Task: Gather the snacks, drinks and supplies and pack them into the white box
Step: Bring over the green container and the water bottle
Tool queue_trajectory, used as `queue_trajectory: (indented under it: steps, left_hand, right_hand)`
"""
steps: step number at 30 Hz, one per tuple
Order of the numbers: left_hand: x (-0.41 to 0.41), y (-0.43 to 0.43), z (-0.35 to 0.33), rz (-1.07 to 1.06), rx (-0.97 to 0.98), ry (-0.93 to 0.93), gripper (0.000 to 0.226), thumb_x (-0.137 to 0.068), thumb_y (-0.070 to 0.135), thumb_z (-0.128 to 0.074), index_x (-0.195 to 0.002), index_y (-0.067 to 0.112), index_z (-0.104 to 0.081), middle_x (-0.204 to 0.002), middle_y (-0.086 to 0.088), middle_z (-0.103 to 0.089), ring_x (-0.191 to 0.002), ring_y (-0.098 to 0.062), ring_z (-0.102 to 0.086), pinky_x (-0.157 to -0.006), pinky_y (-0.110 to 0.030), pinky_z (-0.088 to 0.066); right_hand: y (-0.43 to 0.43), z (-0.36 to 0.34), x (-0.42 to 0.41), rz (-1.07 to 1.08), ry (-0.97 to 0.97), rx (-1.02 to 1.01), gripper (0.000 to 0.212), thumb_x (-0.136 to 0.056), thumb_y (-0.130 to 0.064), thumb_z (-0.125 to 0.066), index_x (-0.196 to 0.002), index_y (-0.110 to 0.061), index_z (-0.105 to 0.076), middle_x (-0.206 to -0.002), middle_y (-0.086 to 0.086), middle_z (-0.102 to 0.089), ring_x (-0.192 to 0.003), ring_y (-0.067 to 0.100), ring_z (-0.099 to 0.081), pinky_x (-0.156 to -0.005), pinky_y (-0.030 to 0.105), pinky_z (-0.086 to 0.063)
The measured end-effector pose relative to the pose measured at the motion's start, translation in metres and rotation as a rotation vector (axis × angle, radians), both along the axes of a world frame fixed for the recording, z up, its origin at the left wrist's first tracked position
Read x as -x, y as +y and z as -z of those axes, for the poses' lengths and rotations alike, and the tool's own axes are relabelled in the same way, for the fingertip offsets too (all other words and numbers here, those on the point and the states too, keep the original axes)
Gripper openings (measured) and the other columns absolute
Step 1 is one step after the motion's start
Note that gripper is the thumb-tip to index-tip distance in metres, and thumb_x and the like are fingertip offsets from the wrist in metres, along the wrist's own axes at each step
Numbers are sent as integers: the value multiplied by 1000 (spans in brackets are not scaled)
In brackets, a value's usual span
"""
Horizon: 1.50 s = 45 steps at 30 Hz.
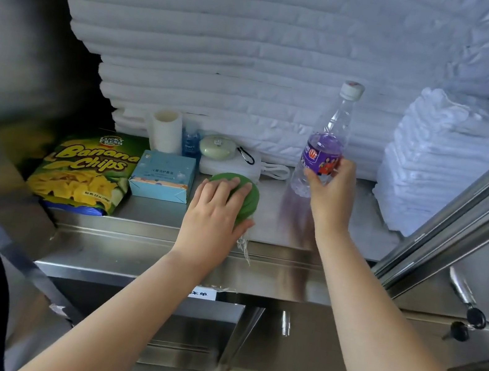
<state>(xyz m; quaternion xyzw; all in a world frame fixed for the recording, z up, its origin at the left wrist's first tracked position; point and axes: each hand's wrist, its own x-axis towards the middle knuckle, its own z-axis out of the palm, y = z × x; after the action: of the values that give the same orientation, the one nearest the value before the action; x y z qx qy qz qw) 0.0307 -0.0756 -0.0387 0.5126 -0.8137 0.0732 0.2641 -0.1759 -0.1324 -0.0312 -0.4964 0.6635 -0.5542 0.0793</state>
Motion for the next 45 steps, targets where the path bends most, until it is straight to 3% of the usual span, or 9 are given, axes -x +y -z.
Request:
queue_trajectory:
  steps: [6,11,15,18,23,29,36,40,45]
  left_hand:
    - [0,-1,-1,11,0,3,57,-72,31,-78,-119,5,-61,-113,-16,-62,-98,-37,-58,-94,-49,-46]
    - [-5,-3,-1,46,-9,17,57,-75,31,-76,-123,6,-59,-118,-15,-61,-103,-38,-56,-98,-49,-42]
    - [-17,-10,-6,132,-140,49,64,-83,35,-67,-138,12,-44,-137,-9,-48,-127,-29,-40,-112,-42,-27]
    - [-32,-11,-11,204,-308,186,70,-87,36,-62,-146,22,-28,-147,-2,-36,-135,-19,-29,-112,-27,-21]
    - [-58,2,-19,109,-174,412,49,-89,10,-54,-137,18,-45,-143,0,-42,-134,-11,-30,-102,-14,-20]
    - [-68,-2,-12,94,-131,295,47,-87,-4,-48,-132,12,-52,-138,-1,-50,-138,-18,-29,-105,-18,-20]
    - [-73,-11,-9,147,-149,182,52,-83,-14,-44,-126,12,-58,-135,-5,-53,-137,-30,-30,-113,-41,-25]
    - [-66,-13,-16,212,-109,10,55,-81,-12,-46,-128,16,-58,-132,-3,-56,-135,-28,-33,-113,-40,-20]
    - [-49,-11,-19,354,-52,-16,54,-77,-12,-50,-119,17,-65,-114,-3,-66,-116,-30,-50,-100,-39,-37]
  right_hand:
    - [-13,1,0,35,6,-11,46,-78,-26,-75,-113,-10,-49,-109,3,-58,-98,19,-57,-69,22,-37]
    - [17,10,-13,-8,-58,-112,80,-79,-31,-75,-142,-7,-30,-140,7,-41,-130,19,-38,-100,22,-34]
    - [55,21,-31,-187,94,-172,53,-85,-18,-66,-133,-15,-43,-131,-2,-51,-121,13,-48,-95,21,-37]
    - [73,16,-44,-413,191,-192,57,-86,-7,-57,-137,-23,-40,-135,-8,-47,-122,3,-46,-100,18,-36]
    - [84,-1,-58,-523,275,-120,51,-87,-8,-55,-133,-27,-45,-132,-16,-47,-120,-7,-41,-102,8,-29]
    - [77,-5,-76,-566,373,-80,42,-89,-12,-60,-130,-16,-52,-135,-5,-50,-127,6,-42,-107,16,-29]
    - [66,7,-67,-631,534,-83,42,-86,-24,-66,-127,-17,-57,-137,-10,-49,-135,3,-33,-108,9,-21]
    - [59,0,-50,-661,495,-82,38,-82,-30,-68,-117,-16,-62,-134,-9,-53,-131,2,-40,-108,22,-33]
    - [59,-13,-40,-569,560,-94,37,-78,-34,-70,-104,-8,-65,-125,-4,-61,-124,14,-50,-104,30,-39]
